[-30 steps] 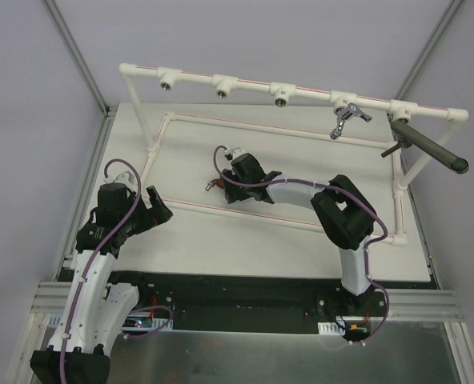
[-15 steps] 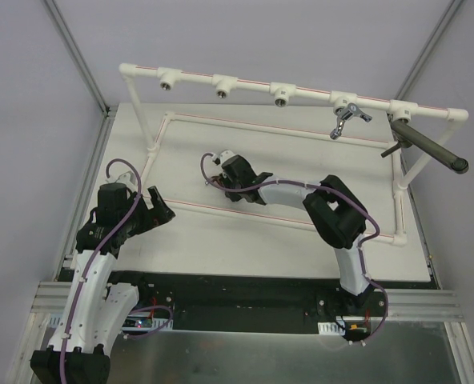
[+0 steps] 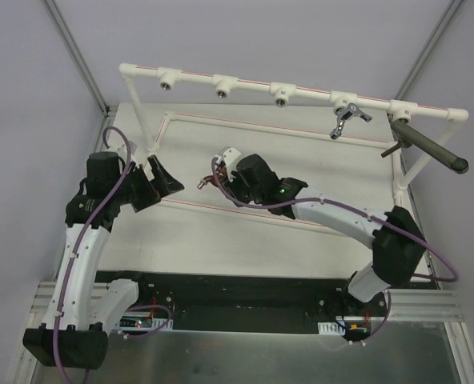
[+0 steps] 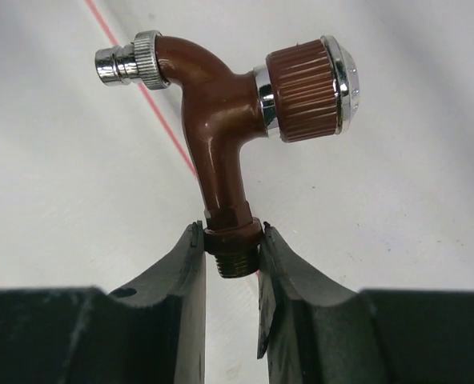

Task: Install the water faucets

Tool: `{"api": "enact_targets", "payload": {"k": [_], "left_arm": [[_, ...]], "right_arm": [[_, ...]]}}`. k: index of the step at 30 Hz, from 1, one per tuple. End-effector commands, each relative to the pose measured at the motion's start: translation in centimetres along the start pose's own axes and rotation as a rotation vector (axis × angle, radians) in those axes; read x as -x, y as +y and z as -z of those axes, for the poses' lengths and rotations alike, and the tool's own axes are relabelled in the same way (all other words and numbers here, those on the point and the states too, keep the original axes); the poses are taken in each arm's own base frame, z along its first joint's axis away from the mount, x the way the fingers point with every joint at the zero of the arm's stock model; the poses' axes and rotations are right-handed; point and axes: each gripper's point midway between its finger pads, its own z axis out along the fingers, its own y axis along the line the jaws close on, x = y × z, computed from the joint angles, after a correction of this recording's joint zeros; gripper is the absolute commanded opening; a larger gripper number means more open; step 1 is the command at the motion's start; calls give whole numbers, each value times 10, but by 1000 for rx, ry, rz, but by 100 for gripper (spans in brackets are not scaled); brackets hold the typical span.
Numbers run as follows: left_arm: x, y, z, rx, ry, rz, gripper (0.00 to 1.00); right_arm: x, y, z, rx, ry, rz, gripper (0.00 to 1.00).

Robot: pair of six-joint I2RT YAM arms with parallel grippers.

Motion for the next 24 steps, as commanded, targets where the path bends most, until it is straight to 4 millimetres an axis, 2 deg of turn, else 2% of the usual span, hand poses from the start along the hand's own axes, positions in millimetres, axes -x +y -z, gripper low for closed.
{"api": "enact_targets", "payload": {"k": [1, 4, 8, 14, 18, 24], "left_arm": [[12, -54, 7, -196, 95, 8, 99], [15, -70, 5, -263, 163, 4, 99], [16, -85, 4, -338, 234, -7, 98], [3, -105, -3, -400, 325, -49, 95], [-2, -104, -14, -392, 357, -31, 90], [-8, -106, -19, -415, 399, -7, 86]], "right_arm": [[33, 24, 59, 95, -117, 77, 0], [45, 35, 83, 133, -161, 89, 0], [56, 45, 104, 156, -201, 114, 0], [63, 48, 115, 161, -222, 142, 0], [70, 53, 121, 181, -251, 134, 0], [82, 52, 126, 178, -292, 133, 0]]}}
